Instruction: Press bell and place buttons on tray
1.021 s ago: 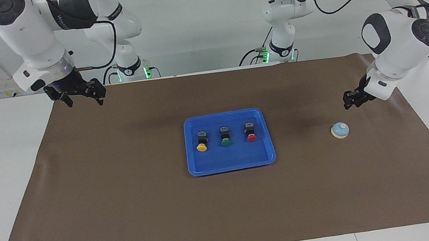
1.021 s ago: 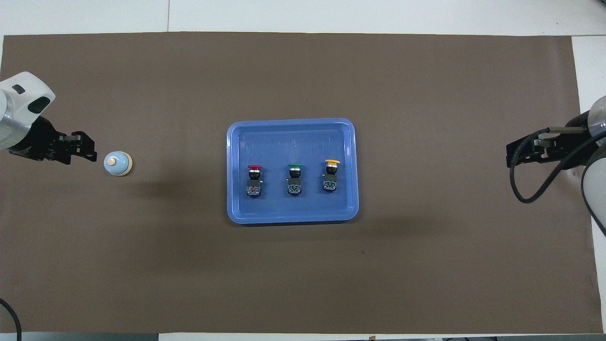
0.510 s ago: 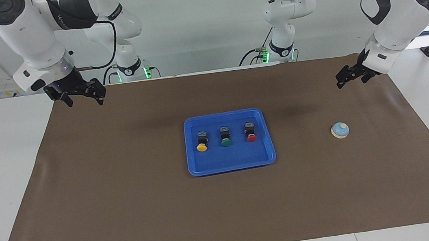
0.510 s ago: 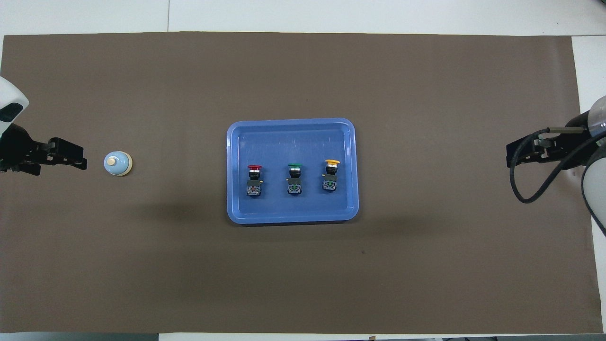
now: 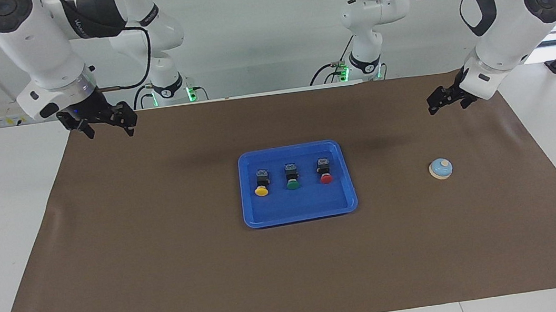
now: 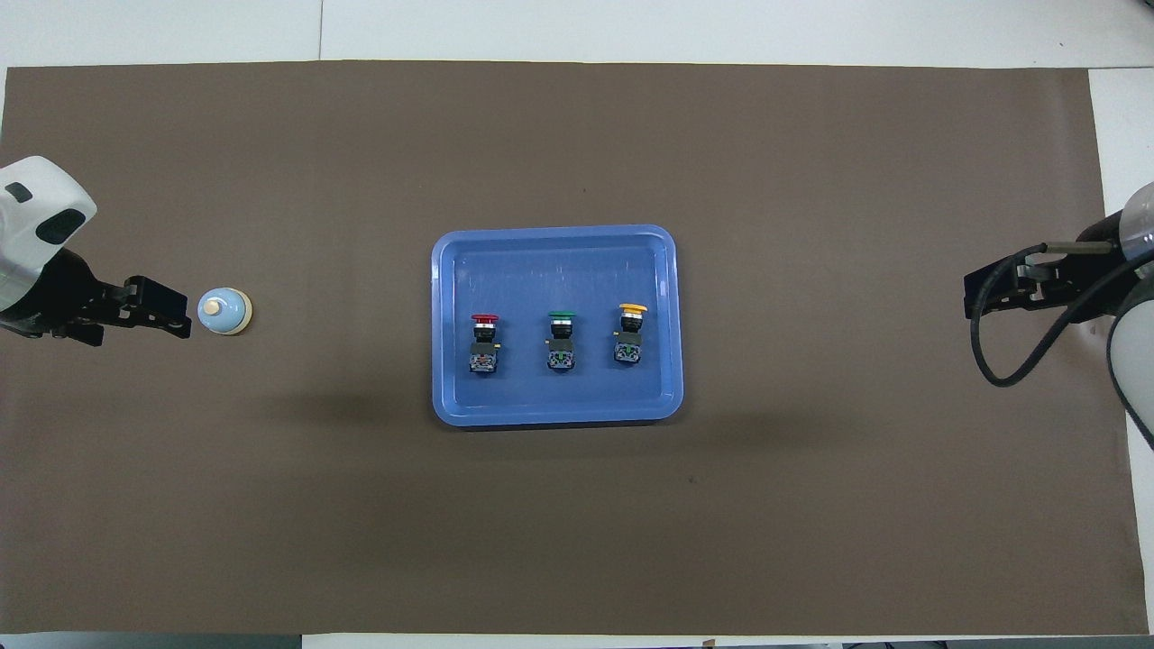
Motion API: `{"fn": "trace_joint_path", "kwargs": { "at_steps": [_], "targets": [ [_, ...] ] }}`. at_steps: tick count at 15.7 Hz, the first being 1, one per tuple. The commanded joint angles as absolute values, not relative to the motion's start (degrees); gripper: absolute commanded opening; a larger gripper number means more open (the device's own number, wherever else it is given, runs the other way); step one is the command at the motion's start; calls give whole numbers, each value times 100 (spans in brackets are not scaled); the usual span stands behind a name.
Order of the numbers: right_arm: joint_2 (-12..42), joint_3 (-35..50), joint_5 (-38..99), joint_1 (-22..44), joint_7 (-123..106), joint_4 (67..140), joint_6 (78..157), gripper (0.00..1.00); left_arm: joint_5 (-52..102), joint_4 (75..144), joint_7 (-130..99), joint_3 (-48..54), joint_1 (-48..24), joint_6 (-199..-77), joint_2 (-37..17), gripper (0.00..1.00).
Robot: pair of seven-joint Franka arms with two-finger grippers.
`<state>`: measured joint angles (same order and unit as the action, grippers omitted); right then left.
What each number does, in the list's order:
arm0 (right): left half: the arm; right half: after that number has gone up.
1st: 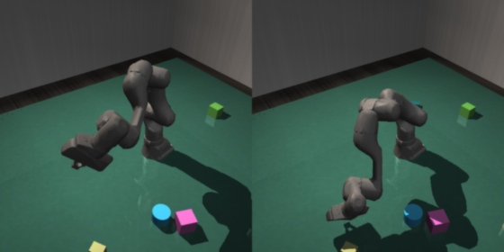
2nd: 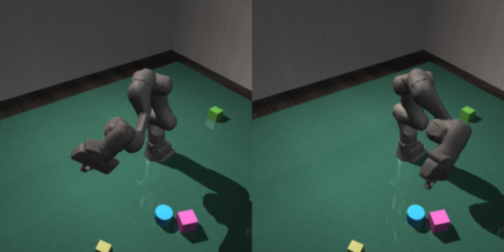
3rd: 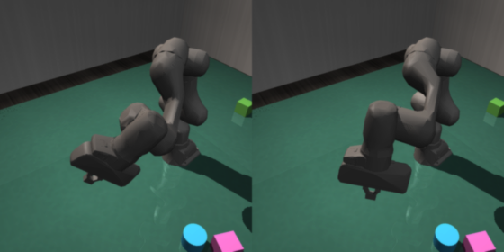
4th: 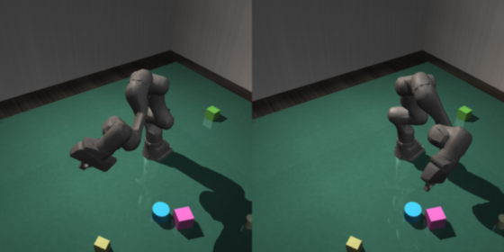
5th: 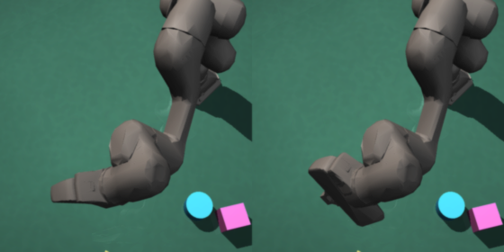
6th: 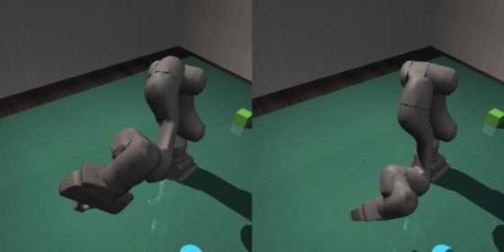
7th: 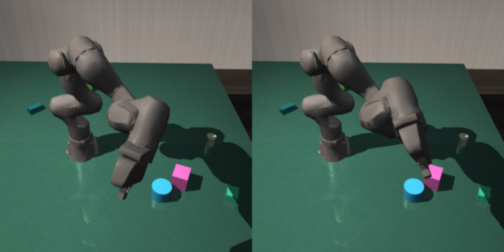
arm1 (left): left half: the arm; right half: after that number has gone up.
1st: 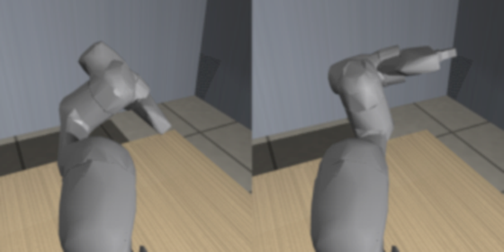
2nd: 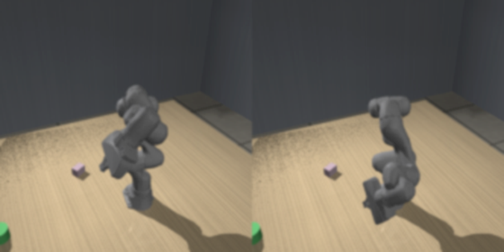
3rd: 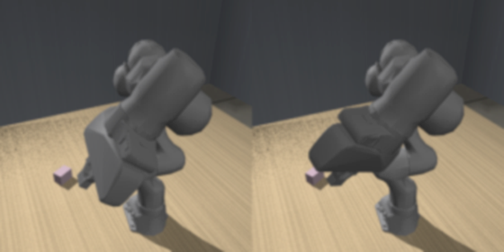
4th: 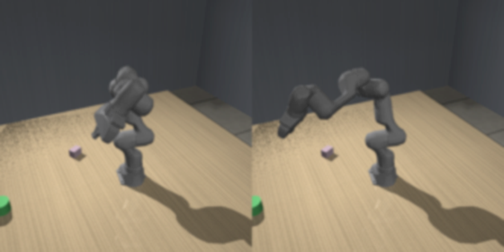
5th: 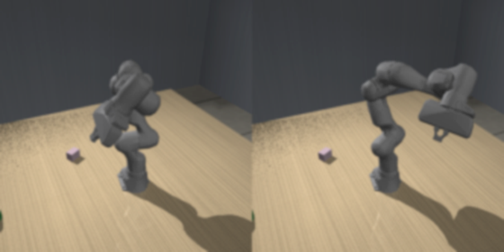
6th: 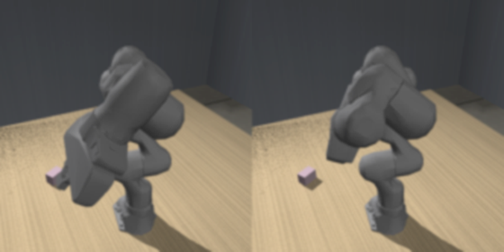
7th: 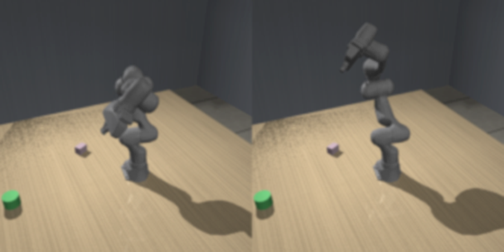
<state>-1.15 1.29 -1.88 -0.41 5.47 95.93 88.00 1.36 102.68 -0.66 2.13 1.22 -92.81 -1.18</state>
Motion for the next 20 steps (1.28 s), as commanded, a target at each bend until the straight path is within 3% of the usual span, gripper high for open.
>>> {"fn": "trace_joint_path", "kwargs": {
  "at_steps": [1, 20],
  "targets": [
    [-211, 211, -193, -158, 413, 9650, 8763, 100, 70, 10310, -105, 132, 44, -9228, -17, 100],
    [-211, 211, -193, -158, 413, 9650, 8763, 100, 62, 9994, -149, 158, 53, -9448, 52, 100]
  ]
}}
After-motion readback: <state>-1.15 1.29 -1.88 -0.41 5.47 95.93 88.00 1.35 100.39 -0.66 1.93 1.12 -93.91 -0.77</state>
